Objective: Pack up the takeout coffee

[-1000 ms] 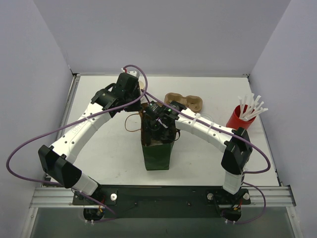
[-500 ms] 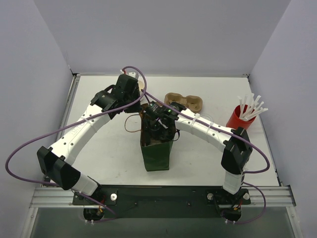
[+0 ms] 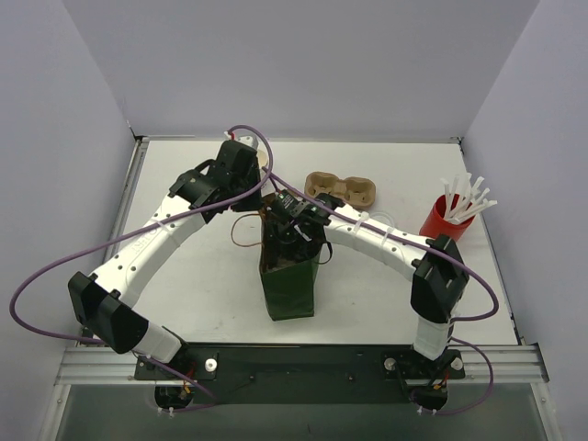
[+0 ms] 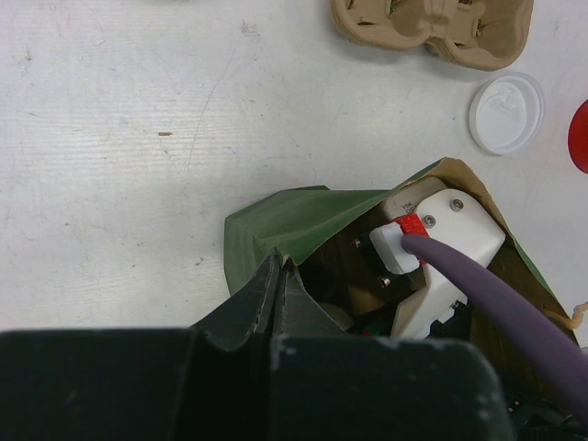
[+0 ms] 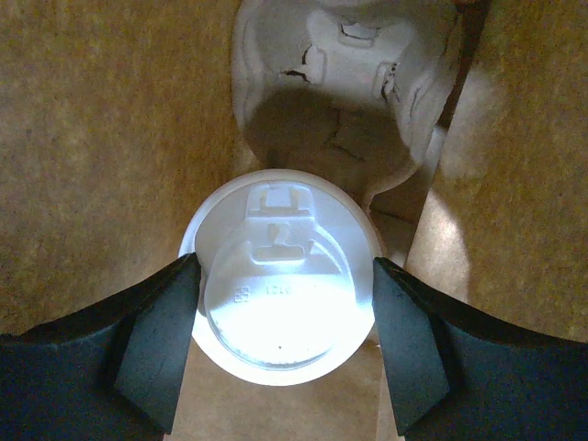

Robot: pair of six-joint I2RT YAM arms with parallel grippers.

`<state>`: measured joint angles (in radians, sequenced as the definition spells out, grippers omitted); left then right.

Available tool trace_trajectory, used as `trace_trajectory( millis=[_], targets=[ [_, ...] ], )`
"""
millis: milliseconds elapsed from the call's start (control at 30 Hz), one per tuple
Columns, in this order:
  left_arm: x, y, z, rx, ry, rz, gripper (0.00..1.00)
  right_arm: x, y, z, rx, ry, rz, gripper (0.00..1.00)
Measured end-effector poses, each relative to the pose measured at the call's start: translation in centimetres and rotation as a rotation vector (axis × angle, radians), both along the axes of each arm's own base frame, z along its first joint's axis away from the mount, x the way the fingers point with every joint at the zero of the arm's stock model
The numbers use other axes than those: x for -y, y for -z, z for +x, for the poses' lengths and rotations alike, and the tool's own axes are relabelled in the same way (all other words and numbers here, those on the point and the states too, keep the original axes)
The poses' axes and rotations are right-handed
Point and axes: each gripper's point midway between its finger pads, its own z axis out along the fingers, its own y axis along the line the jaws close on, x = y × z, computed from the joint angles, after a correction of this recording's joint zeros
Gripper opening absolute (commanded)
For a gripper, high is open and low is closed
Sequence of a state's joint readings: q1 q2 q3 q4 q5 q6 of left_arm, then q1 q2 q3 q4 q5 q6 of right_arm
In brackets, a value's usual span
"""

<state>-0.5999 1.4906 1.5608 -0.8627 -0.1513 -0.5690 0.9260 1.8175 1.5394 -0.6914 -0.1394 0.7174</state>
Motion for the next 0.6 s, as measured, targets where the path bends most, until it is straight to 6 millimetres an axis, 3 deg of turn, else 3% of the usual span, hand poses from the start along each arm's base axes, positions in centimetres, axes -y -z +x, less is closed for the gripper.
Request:
trace_trajectory(
  millis=[600],
  targets=[
    [-0.07,-0.06,-0.08,0.007,-0.004,-0.003,0.00,0.53,-0.74,-0.40,-0.007,-0.006,-0.012,0.34]
  ],
)
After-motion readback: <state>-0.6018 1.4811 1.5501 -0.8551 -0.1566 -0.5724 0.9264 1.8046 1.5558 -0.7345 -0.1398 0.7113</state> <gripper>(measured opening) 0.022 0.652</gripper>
